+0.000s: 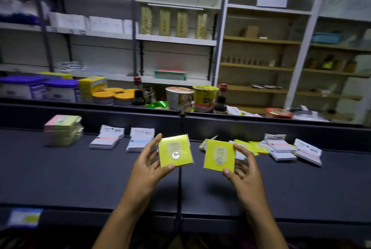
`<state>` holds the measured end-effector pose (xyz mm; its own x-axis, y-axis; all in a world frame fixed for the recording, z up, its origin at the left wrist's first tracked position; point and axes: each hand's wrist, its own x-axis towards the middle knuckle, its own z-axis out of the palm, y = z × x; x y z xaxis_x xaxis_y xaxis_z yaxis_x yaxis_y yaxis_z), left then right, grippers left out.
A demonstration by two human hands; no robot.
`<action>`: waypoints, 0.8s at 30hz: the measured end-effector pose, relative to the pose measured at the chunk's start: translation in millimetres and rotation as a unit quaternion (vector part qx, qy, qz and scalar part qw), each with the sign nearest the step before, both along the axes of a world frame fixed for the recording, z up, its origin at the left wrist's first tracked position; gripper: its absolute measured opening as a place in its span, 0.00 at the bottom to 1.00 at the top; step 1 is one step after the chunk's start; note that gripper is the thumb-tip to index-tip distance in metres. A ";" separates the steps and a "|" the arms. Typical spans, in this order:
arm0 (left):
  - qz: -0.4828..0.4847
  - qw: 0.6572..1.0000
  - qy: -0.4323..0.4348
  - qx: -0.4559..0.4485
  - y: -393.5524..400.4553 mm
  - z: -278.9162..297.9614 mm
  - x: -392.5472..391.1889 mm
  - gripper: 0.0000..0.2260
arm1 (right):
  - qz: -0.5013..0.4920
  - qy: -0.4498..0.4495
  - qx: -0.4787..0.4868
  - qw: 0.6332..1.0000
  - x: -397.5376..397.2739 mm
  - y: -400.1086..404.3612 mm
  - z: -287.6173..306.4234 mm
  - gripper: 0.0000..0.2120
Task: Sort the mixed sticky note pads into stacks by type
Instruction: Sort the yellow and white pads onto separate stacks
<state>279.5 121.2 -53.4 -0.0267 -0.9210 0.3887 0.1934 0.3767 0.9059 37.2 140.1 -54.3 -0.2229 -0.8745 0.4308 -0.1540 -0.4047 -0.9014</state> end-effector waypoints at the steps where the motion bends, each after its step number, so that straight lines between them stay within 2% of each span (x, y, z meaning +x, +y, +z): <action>1: 0.022 1.000 0.002 -0.001 4.0 -0.2 8.2 0.34 | 0.015 0.004 0.000 1.000 7.6 -2.5 1.0 0.30; 10: 0.154 0.988 0.006 -0.007 33.5 2.9 69.5 0.28 | 0.102 0.008 -0.014 0.995 67.4 -14.1 0.6 0.29; 24: 0.209 0.977 -0.041 -0.005 36.8 4.9 185.7 0.29 | 0.164 0.011 -0.005 0.986 177.6 -38.7 5.7 0.30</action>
<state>465.2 158.1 -48.5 0.3193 -0.8541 0.4105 -0.0519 0.4168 0.9075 214.9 101.5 -48.6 0.0807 -0.8937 0.4413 -0.0318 -0.4448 -0.8951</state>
